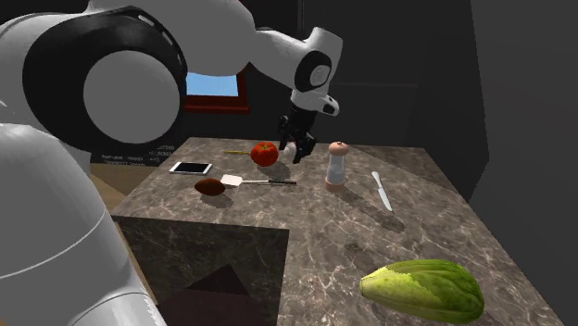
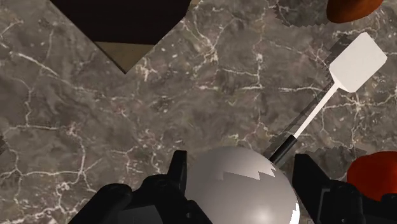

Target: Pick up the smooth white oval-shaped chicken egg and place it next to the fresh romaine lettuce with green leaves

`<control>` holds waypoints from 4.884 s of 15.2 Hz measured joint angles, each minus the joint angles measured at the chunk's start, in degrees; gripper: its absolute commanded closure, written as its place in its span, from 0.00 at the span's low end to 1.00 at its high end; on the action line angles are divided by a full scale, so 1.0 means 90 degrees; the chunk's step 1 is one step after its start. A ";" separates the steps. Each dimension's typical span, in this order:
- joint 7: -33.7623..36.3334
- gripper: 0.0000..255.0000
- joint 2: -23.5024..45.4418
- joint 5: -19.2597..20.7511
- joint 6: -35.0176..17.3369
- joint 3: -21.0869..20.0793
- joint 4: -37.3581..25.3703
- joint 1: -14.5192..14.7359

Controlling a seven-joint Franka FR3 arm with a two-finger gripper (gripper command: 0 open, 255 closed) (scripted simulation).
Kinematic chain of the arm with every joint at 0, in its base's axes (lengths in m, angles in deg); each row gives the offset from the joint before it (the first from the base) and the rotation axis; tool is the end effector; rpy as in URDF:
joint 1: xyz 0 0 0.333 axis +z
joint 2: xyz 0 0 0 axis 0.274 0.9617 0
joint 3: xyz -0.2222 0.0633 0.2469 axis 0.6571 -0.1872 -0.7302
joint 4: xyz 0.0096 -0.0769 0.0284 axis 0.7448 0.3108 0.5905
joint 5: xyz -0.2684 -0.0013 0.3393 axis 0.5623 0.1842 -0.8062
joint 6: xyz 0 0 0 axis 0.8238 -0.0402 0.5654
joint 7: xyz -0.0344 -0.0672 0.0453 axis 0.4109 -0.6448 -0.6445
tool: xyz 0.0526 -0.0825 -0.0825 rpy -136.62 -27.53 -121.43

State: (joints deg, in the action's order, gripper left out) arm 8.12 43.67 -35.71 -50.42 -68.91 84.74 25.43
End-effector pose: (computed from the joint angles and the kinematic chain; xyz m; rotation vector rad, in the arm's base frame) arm 0.5495 0.2145 0.4850 -2.9170 -0.0415 0.2643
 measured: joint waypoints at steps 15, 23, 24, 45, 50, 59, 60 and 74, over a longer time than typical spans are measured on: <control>-0.2105 1.00 -0.0245 0.0358 0.0572 0.1149 0.0173 -0.1108; -0.3250 1.00 0.0179 0.0587 0.0924 0.1767 -0.0383 -0.1721; -0.3401 1.00 0.0246 0.0611 0.0970 0.1843 -0.0471 -0.1803; -0.5878 1.00 0.3320 0.0438 0.2497 0.2773 -0.4691 -0.3702; -0.5946 1.00 0.3312 0.0446 0.2100 0.2778 -0.4280 -0.3681; -0.6017 1.00 0.3312 0.0439 0.1315 0.2768 -0.3484 -0.3608; -0.6026 1.00 0.3341 0.0433 0.1253 0.2765 -0.3450 -0.3610; -0.6127 1.00 0.3609 0.0347 0.0247 0.2720 -0.2698 -0.3565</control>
State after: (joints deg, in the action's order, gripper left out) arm -47.02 76.14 -32.59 -48.19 -44.43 60.46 -6.66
